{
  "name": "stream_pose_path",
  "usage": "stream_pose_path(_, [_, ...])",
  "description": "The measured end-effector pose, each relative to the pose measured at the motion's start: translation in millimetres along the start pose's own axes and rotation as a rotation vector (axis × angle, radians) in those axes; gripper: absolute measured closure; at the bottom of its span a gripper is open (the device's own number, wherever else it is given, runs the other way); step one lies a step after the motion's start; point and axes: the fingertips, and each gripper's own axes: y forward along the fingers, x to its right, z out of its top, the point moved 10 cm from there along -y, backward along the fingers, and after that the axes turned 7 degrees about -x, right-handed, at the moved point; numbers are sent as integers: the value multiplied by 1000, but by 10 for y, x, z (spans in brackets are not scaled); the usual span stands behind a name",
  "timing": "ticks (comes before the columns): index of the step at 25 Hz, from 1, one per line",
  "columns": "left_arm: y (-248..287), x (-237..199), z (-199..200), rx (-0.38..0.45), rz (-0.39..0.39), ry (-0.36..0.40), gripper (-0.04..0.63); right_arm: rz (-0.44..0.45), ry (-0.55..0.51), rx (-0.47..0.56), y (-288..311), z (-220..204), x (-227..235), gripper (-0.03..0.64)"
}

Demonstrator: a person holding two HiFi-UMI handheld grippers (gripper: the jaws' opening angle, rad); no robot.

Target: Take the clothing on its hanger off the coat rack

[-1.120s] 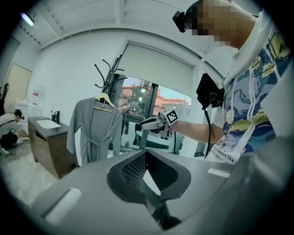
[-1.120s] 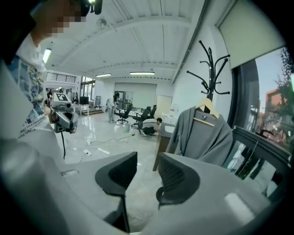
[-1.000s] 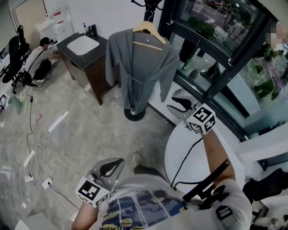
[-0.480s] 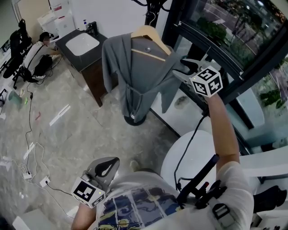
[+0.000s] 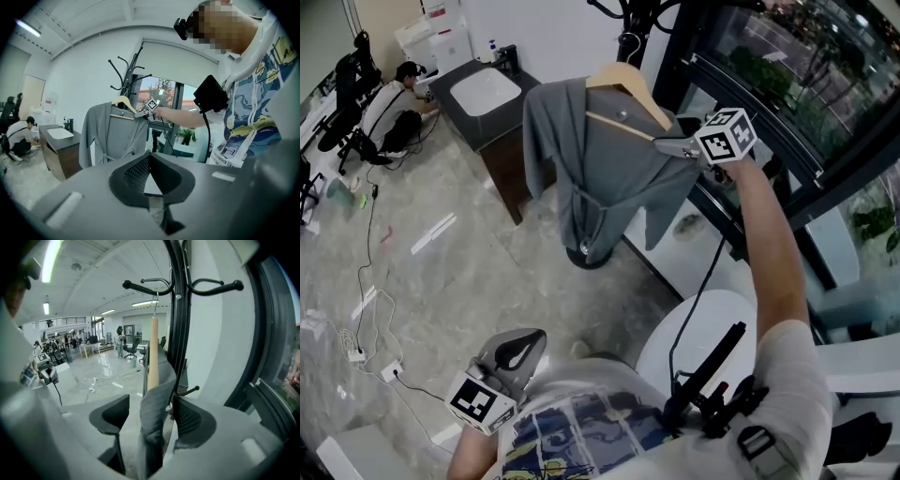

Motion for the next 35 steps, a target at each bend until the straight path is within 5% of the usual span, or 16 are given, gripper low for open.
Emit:
stream_pose_path(6, [-91, -20, -49, 4, 44, -30, 592, 68, -12, -20, 210, 144, 21, 367])
stream_pose_path(10, [-150, -26, -86, 6, 62, -42, 592, 41, -42, -3, 219, 229, -1, 606])
stream_pose_path(35, [-696, 85, -345, 34, 20, -51, 592, -112, -31, 32, -463, 496, -692, 612])
